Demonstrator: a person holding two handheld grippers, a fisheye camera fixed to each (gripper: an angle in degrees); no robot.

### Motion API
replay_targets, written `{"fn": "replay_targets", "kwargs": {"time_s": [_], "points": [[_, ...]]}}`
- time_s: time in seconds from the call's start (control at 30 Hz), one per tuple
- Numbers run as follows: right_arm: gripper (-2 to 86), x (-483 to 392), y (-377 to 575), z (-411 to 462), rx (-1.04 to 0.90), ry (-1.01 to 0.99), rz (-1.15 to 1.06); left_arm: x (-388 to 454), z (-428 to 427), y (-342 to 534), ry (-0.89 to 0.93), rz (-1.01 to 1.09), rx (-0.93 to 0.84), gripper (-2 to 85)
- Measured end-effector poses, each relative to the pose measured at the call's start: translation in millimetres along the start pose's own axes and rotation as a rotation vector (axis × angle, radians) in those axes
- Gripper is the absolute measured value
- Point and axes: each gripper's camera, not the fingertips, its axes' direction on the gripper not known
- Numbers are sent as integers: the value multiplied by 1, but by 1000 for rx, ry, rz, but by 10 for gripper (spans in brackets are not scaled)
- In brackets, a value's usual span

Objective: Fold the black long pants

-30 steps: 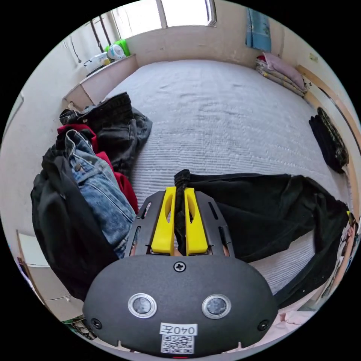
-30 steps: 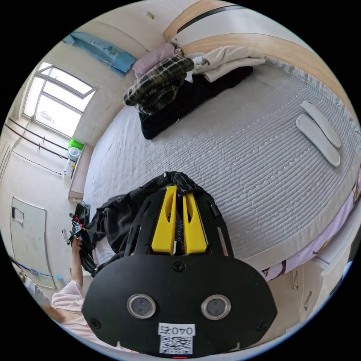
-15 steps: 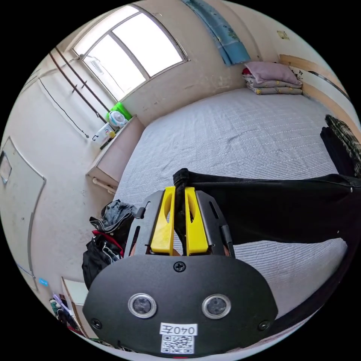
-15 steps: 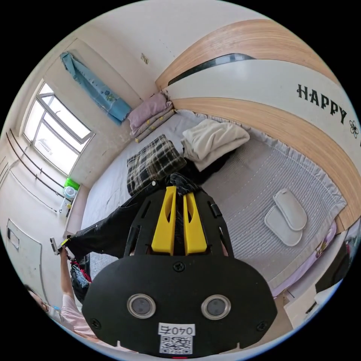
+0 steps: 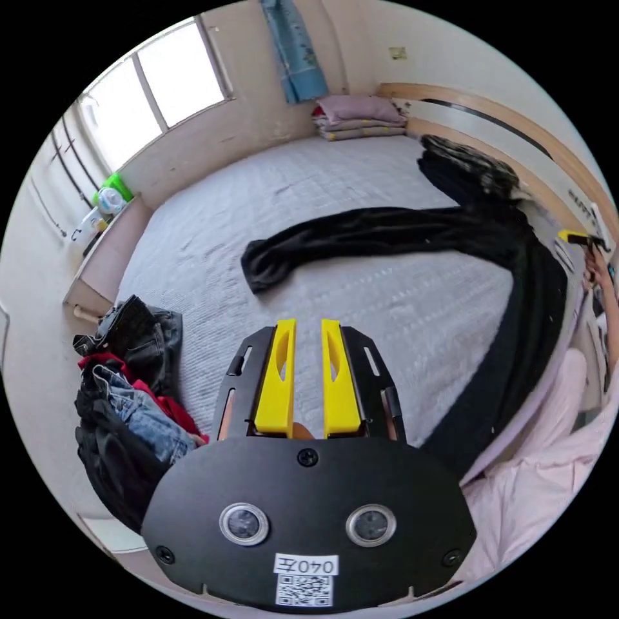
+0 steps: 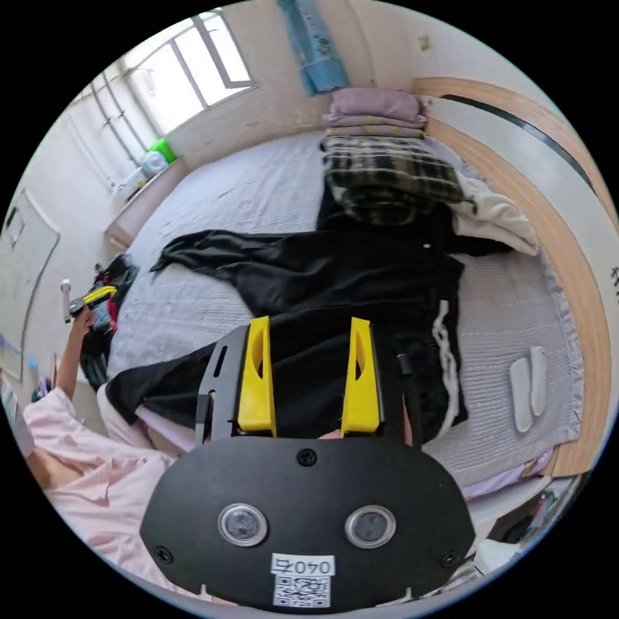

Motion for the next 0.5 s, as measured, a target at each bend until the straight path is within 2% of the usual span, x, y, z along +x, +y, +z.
{"fn": "replay_targets", "kwargs": {"time_s": [0.07,0.23,0.33,0.43,0.5], "points": [[136,-43,13,18,-29,-141,-96,57,-34,71,34,97,-35,25],[110,-182,46,103,-229,-504,-365,158,-60,180,112,240,-104,34],[110,-227,63,161,-400,-628,-380,206,-50,212,142,276,-116,52],[109,-234,74,195,-488,-623,-298,230,-31,225,-34,278,-116,49],[106,-227,73,198,-472,-635,-239,229,-31,230,-55,259,-94,45]]}}
